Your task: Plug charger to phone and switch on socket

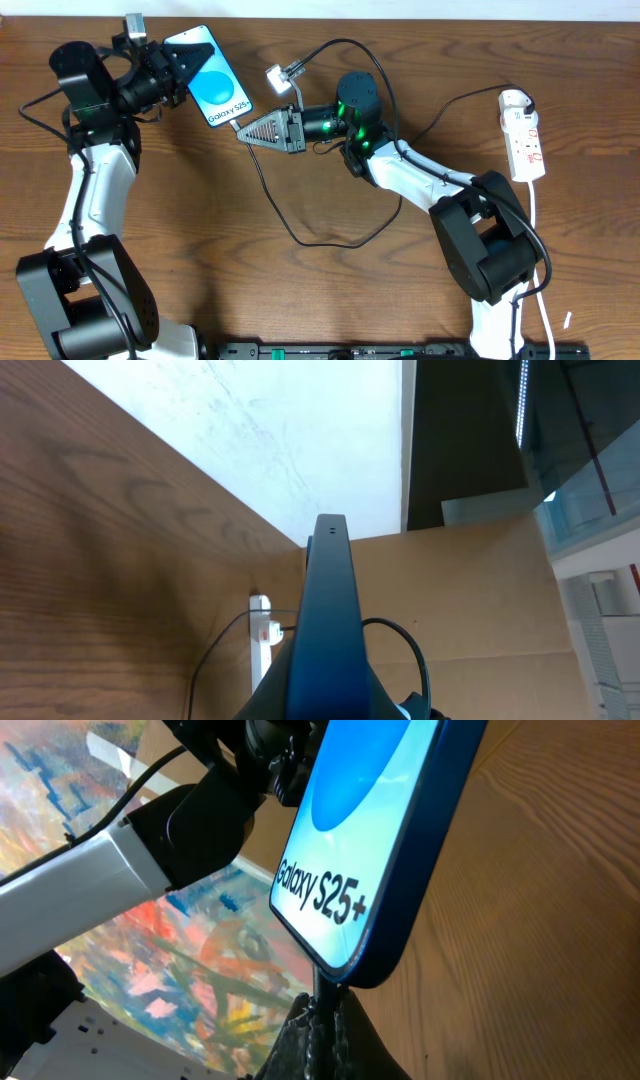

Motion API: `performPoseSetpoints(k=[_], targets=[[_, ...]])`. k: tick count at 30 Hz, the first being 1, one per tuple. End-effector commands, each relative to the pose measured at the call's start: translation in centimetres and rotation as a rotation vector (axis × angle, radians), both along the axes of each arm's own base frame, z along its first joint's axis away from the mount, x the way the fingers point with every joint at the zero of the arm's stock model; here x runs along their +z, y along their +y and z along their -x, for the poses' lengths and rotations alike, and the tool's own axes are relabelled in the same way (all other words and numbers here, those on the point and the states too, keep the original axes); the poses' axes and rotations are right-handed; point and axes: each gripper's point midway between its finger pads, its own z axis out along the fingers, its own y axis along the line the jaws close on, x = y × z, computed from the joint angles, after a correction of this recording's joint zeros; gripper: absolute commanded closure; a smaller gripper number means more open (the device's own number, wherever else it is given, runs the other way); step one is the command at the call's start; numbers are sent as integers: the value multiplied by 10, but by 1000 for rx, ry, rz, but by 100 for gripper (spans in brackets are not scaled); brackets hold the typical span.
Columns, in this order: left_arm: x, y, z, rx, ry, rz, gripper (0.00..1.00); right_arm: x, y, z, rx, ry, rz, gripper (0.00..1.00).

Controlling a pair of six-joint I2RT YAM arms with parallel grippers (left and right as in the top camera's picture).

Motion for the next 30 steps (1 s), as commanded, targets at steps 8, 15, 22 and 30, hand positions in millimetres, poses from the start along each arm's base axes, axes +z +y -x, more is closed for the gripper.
performPoseSetpoints(k=[8,15,22,30], targets=[[22,8,0,15,-75,-11,92,-5,1,11,62,-55,-5,99],[22,8,1,14,-75,-10,93,-5,-2,11,72,-54,-3,99],[22,8,1,14,-75,-11,92,-12,-6,0,45,-20,8,99],[22,8,1,14,-75,-10,93,-10,-5,-3,25,-7,5,99]])
